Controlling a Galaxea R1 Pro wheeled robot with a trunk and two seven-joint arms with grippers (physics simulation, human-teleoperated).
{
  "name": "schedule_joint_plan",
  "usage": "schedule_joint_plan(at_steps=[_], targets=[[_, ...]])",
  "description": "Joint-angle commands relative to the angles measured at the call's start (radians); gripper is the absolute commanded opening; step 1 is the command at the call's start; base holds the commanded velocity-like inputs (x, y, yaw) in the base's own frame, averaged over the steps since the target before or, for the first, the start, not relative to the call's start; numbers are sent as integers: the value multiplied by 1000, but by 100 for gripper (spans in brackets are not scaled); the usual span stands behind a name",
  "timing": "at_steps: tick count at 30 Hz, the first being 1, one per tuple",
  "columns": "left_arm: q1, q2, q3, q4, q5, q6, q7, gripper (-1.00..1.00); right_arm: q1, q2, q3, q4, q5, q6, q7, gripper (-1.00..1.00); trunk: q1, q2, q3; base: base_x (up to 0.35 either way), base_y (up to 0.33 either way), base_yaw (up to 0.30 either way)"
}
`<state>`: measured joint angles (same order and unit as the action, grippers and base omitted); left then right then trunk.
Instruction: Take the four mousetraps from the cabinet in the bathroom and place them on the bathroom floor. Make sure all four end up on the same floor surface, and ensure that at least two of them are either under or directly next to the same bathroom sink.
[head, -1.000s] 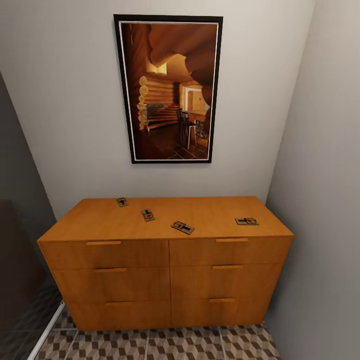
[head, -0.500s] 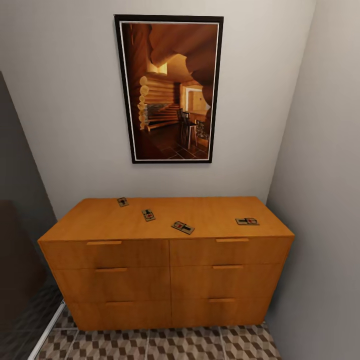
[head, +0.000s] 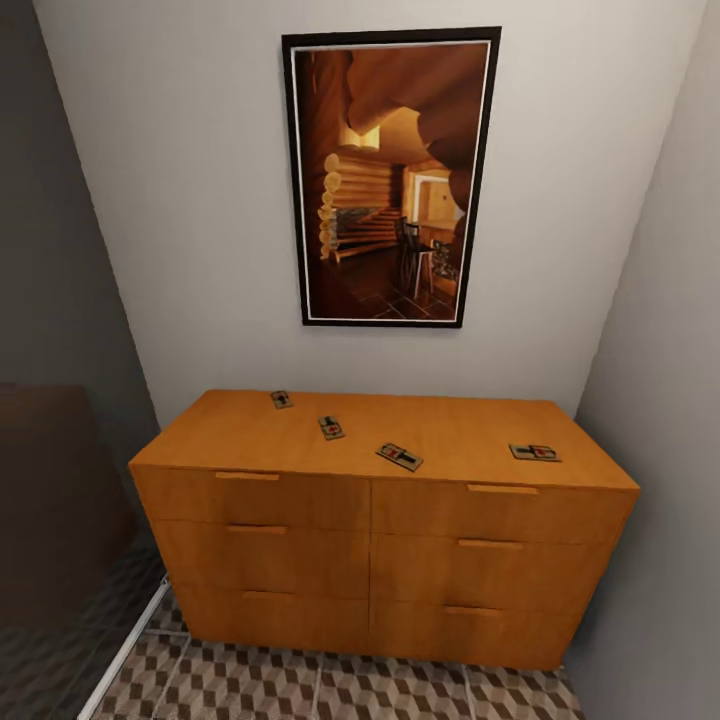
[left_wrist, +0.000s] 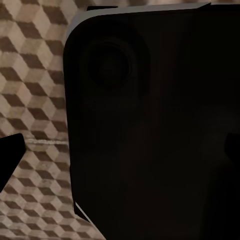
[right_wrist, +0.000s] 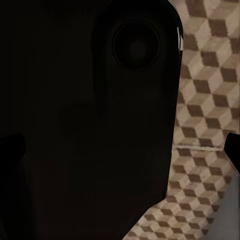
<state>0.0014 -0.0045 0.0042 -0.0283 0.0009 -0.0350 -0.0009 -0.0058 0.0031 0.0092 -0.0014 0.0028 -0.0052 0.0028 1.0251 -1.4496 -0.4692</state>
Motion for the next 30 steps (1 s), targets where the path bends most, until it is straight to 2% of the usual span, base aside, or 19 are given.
schedule_joint_plan(at_steps=[1, 12, 30], targets=[[0, 0, 0, -1, 0, -2, 0, 100, 0, 0, 1, 0, 0, 0, 1, 100, 0, 0, -1, 0, 0, 265], [0, 0, -1, -1, -1, -2, -1, 100, 0, 0, 1, 0, 0, 0, 1, 100, 0, 0, -1, 0, 0, 225], [0, 0, -1, -1, 0, -5, -1, 100, 0, 0, 2, 0, 0, 1, 0, 100, 0, 0, -1, 0, 0, 22]])
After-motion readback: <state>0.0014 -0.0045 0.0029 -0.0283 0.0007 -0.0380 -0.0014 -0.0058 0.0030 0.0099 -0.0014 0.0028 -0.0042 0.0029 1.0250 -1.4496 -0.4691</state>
